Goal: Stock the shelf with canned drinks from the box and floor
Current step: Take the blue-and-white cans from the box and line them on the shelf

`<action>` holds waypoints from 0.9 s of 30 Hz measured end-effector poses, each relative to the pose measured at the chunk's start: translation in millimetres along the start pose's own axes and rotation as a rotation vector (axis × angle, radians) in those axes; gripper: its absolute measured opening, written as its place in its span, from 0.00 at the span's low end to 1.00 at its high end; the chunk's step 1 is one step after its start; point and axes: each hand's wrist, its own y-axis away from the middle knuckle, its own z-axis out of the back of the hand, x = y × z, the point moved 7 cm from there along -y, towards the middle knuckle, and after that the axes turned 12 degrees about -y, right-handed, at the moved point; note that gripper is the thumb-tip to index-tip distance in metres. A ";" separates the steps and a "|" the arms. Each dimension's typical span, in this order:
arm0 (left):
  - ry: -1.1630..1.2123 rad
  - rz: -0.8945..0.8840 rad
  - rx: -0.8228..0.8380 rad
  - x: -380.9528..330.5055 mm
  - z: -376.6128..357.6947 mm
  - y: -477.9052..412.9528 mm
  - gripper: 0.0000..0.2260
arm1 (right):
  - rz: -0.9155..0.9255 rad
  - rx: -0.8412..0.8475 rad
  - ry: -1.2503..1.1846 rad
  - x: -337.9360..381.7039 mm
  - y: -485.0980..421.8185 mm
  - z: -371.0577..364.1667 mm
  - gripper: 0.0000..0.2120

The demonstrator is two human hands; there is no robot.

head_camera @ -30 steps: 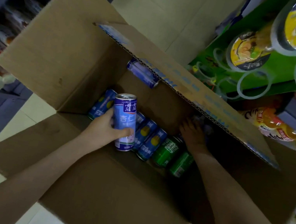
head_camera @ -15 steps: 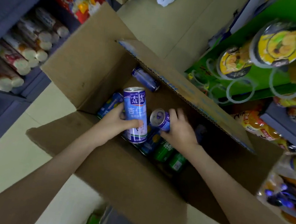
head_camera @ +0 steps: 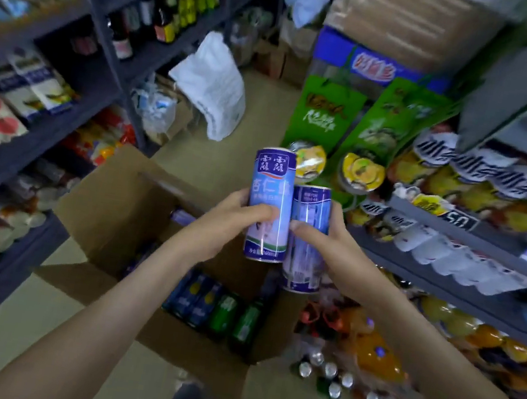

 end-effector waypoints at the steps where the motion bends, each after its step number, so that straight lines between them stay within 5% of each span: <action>1: -0.015 -0.027 0.007 -14.8 -21.6 0.1 0.13 | -0.018 0.036 -0.144 11.5 14.0 15.2 0.23; 4: -0.035 -0.086 0.035 -48.0 -89.5 -2.4 0.06 | -0.034 0.178 -0.374 45.9 59.2 66.2 0.22; 8: -0.011 -0.128 0.065 -79.8 -177.0 -3.7 0.10 | 0.051 0.212 -0.228 79.3 114.0 139.7 0.32; 14: -0.048 -0.186 0.090 -130.4 -278.1 -4.7 0.09 | 0.234 0.024 -0.213 133.2 170.3 228.4 0.16; 18: -0.116 -0.263 0.124 -172.8 -321.7 -7.9 0.08 | 0.373 -0.006 -0.208 174.3 197.9 255.2 0.11; 21: -0.178 -0.356 0.177 -209.8 -346.0 -7.3 0.11 | 0.454 -0.014 -0.217 207.2 207.3 263.7 0.17; 27: -0.302 -0.455 0.133 -277.4 -353.8 -14.4 0.18 | 0.438 0.076 -0.340 268.3 215.9 272.3 0.20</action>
